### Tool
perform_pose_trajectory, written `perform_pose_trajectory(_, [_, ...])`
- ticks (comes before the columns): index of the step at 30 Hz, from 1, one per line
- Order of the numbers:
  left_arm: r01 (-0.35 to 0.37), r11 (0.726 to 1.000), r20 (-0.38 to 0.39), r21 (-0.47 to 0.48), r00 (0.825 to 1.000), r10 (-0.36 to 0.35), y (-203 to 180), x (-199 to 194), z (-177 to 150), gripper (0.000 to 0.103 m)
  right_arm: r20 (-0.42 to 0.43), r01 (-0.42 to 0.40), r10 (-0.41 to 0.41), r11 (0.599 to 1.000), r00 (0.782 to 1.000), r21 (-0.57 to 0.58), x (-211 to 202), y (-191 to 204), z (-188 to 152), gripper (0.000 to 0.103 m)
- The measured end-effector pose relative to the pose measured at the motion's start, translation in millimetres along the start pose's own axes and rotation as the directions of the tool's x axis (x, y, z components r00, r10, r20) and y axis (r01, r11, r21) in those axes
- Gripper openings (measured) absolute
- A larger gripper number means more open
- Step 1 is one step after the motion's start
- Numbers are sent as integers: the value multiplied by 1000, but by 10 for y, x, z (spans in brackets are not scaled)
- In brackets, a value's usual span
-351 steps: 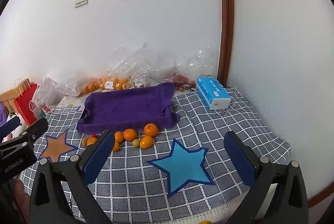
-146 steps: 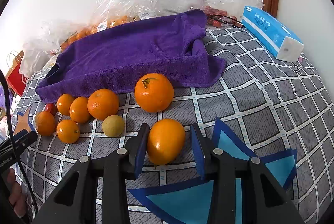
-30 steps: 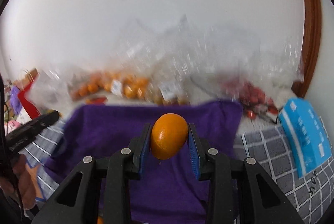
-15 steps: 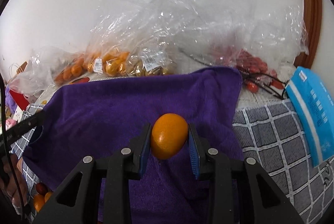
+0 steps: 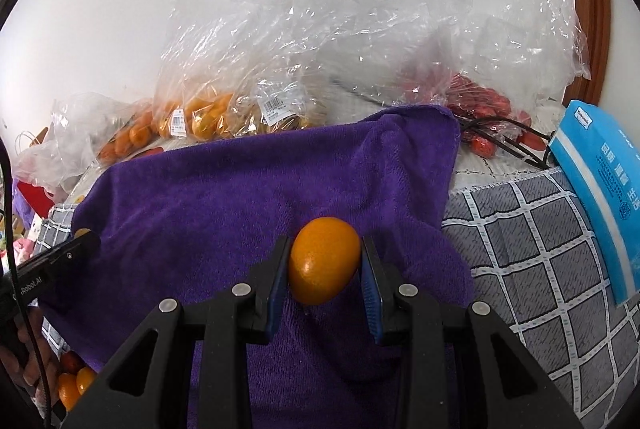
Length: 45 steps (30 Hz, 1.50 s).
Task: Organize fruits
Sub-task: 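Lower both fruits onto the purple towel and open both grippers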
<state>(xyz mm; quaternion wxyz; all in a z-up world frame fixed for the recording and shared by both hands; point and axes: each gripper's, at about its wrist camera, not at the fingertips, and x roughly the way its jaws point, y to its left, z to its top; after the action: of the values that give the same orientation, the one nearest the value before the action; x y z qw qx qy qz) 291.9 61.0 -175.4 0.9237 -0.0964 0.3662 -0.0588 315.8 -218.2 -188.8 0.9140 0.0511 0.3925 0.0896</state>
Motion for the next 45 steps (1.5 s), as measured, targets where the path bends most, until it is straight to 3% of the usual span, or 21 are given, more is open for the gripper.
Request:
perform_pose_trajectory(23, [36,999,9,-4,999,-36,-15,-44,2,27,-1,-14,14,1000,1000,5,-13,-17,-10,37])
perform_pose_trajectory(28, [43,999,20,-9,999,-43,-12,-70,6,29,41,18,-18,1000,999,1,-99,-13,-17,38])
perform_pose_trajectory(31, [45,999,36,-14,998,-45,-3,-93,13,37,86,38,-38,999,996,3,-184,-16,-7,38])
perform_pose_trajectory(35, [57,998,61,-32,997,-55,28,-136,24,38,153,35,-39,999,987,26,-347,-70,27,45])
perform_pose_trajectory(42, [63,997,83,-40,995,-60,38,-177,31,39,158,19,-28,998,987,55,-557,-91,163,48])
perform_pose_trajectory(45, [71,997,104,-44,992,-66,48,-212,38,44,143,16,-23,999,990,44,-653,-61,192,48])
